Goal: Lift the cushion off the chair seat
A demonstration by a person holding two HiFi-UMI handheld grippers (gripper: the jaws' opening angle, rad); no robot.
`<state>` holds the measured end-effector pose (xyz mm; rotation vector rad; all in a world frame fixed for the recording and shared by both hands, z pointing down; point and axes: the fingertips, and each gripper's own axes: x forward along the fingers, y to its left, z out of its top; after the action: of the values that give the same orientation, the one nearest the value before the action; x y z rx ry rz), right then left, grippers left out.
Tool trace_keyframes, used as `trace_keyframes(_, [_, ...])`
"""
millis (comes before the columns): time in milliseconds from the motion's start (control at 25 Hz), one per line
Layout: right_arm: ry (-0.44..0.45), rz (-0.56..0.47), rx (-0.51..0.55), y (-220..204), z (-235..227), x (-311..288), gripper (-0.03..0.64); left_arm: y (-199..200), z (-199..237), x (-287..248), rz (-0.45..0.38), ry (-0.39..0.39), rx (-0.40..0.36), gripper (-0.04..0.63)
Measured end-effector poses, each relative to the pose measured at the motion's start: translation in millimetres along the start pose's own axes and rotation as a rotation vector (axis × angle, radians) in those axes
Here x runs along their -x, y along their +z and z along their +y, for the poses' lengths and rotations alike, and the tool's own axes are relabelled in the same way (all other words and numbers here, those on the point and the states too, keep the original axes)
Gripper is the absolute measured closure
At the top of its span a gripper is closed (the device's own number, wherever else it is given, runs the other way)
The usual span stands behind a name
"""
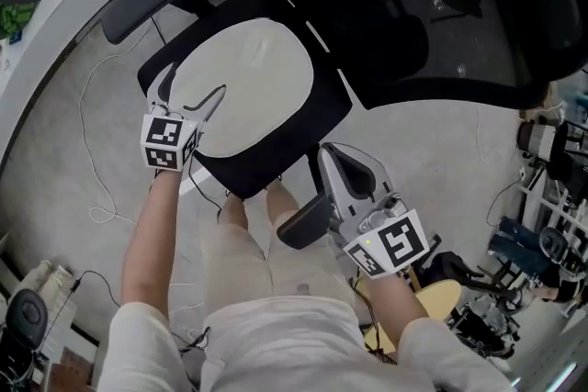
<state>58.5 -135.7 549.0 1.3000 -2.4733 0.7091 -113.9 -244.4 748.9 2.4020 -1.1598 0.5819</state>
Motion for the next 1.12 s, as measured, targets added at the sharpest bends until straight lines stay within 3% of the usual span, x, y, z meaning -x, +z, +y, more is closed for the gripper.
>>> trace_keyframes(240, [0.039, -0.004, 0.001, -6.9, -10.5, -33.5, 0.617, -35.9, 10.3, -51.6, 0.075, 0.007, 0.010, 0.129])
trace_keyframes(600, [0.049, -0.006, -0.002, -14.5, -41.5, -45.7, 0.617, -93.0, 26.6, -116.4, 0.315, -0.049, -0.112, 0.132])
trace_keyframes(880, [0.028, 0.008, -0.023, -22.8, -64.2, -30.4, 0.617, -113.8, 39.0, -132.2, 0.456, -0.067, -0.145, 0.133])
trace_keyframes(1120, [0.014, 0.018, -0.036, -30.0, -78.8, -23.0, 0.617, -119.2, 40.4, -136.9, 0.472, -0.043, -0.180, 0.174])
